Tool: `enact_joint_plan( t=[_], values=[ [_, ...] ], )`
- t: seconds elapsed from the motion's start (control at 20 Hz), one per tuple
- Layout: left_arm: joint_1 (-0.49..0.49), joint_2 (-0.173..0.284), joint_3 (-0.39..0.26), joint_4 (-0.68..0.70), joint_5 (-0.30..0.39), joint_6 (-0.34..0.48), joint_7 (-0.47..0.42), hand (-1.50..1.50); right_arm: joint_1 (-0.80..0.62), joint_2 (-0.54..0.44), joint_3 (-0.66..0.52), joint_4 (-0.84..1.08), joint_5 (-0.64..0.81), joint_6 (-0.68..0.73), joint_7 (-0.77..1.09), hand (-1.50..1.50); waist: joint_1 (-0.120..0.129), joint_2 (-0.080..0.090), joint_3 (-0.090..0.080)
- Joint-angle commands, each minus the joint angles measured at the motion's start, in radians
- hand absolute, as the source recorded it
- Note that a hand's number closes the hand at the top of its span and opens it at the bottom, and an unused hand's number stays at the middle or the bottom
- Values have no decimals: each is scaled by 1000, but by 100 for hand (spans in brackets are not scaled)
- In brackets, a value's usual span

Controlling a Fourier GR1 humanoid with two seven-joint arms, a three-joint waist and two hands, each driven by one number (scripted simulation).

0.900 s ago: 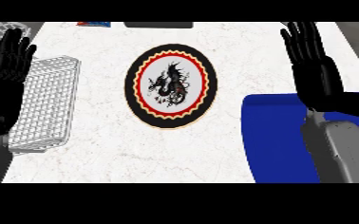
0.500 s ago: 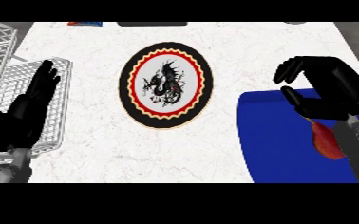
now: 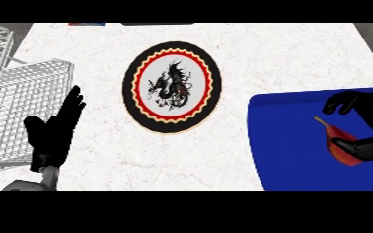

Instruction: Pick the pear from the tray and place it in the plate

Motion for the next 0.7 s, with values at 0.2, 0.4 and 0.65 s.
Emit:
enact_joint_plan(
  t=[0.2,0.4,0.65],
  values=[
    [12,-82,-76,36,-49,48,15,0,30,-195,57,41,215,188,-325,-150,25,-8,-4],
    [-54,-89,-73,56,-64,63,61,0,1,-253,110,39,410,-14,-422,-150,32,-6,-5],
    [-57,-85,-68,89,-72,36,40,0,-38,-371,176,77,548,-113,-509,-150,39,-7,-9]
  ],
)
